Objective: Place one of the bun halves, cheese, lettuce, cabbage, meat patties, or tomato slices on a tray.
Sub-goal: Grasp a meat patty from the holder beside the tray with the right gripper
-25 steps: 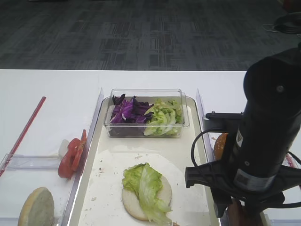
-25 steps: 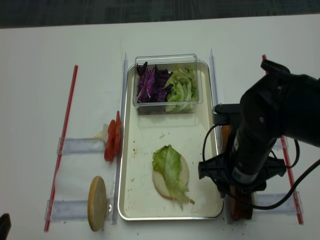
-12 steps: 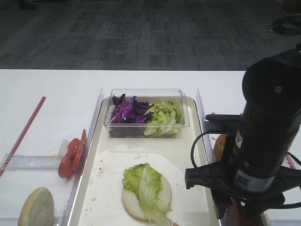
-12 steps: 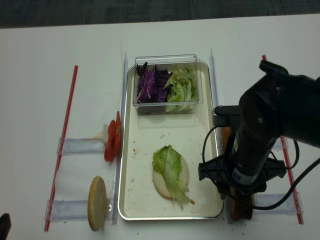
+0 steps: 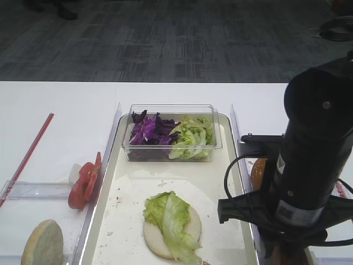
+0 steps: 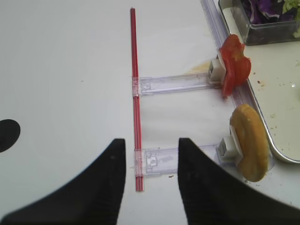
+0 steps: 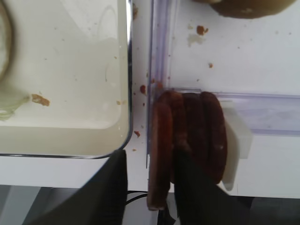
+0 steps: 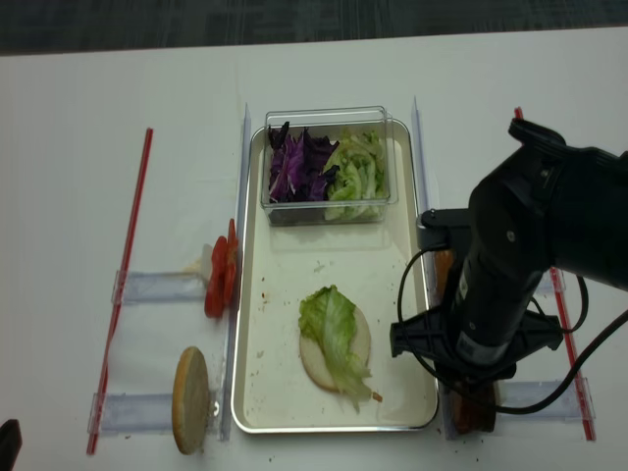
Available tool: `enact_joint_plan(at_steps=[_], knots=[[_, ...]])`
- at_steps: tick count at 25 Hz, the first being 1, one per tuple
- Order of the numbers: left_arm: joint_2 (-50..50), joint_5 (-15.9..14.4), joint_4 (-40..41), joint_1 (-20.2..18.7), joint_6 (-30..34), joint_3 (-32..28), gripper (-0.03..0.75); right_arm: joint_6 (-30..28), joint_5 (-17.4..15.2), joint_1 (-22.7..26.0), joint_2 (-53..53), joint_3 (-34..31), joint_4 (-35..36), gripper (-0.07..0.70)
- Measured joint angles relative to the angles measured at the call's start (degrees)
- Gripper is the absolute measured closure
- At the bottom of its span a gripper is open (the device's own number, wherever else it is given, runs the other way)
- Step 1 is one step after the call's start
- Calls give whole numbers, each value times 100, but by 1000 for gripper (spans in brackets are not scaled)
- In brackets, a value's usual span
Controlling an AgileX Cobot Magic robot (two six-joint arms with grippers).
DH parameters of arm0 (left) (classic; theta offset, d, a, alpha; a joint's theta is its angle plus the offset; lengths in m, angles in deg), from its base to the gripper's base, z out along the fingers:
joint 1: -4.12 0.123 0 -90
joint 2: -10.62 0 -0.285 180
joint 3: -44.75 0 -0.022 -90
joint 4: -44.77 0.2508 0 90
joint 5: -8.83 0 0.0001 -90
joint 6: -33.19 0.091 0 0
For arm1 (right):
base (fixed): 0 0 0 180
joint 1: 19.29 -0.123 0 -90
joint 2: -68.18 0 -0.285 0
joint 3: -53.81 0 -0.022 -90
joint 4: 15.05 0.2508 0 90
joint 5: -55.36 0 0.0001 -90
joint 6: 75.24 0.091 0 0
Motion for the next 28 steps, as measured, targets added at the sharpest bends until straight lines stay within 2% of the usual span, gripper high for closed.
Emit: enact_joint_plan(at_steps=[11,28], knots=[[0,0,0,0,0,0,431,0,-52,0,0,0,-20,554],[0,0,0,0,0,0,431,0,-149,0,151,0,31,559]])
